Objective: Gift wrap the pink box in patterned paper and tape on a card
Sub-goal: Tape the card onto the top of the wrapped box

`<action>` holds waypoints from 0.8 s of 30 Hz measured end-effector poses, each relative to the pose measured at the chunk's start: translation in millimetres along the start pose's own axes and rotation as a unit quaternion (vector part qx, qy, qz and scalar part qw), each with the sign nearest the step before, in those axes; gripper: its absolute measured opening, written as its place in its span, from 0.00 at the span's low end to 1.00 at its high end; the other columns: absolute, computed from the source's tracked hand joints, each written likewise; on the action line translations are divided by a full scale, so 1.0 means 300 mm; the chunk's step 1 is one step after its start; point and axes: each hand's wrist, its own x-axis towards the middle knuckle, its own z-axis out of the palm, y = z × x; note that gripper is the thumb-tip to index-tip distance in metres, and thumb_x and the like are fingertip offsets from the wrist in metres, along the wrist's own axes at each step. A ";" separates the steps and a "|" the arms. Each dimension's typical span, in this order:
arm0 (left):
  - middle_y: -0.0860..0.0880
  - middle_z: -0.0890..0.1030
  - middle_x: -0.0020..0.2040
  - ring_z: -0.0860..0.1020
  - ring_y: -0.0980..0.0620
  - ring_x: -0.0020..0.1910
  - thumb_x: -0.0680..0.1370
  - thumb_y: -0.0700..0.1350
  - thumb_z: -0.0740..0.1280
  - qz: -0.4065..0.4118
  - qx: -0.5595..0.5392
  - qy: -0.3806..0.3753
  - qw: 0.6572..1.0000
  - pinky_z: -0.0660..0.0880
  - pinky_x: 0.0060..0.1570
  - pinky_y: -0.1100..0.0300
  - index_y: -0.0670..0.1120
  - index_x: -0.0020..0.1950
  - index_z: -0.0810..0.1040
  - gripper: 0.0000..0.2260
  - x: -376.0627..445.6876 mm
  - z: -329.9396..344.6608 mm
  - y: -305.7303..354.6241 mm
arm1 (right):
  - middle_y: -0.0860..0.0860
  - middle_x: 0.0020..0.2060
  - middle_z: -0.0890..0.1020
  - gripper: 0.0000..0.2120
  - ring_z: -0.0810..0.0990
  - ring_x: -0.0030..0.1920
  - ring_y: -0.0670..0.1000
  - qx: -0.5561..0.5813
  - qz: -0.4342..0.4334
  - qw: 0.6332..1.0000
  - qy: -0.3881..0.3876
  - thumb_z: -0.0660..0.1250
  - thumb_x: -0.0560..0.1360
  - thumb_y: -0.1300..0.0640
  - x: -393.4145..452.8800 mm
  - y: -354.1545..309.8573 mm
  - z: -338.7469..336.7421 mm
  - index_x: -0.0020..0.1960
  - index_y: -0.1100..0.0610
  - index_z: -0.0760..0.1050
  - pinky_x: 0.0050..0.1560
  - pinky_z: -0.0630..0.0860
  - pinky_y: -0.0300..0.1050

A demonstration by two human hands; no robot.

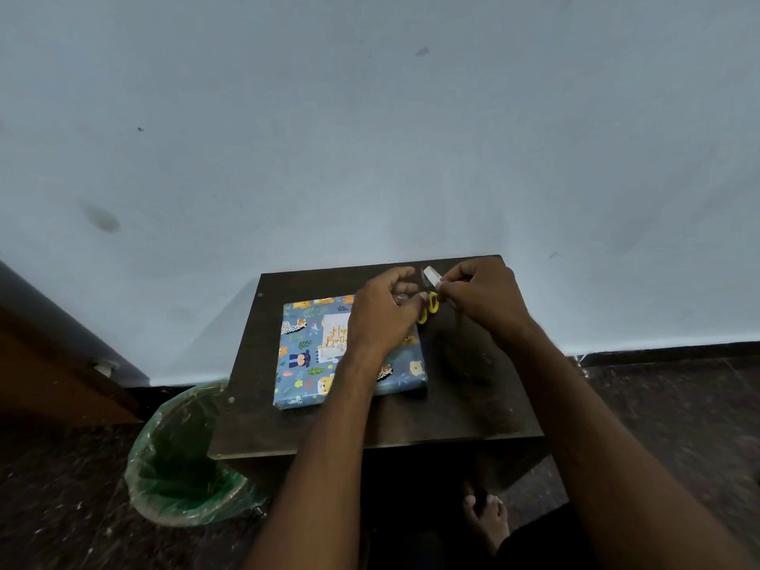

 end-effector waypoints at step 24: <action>0.55 0.85 0.40 0.83 0.53 0.43 0.76 0.47 0.76 -0.046 0.089 -0.006 0.995 0.79 0.44 0.54 0.52 0.54 0.88 0.07 -0.021 0.044 0.044 | 0.53 0.33 0.87 0.08 0.85 0.34 0.46 0.170 0.020 0.985 -0.005 0.67 0.76 0.62 -0.011 -0.049 -0.011 0.38 0.60 0.79 0.38 0.76 0.43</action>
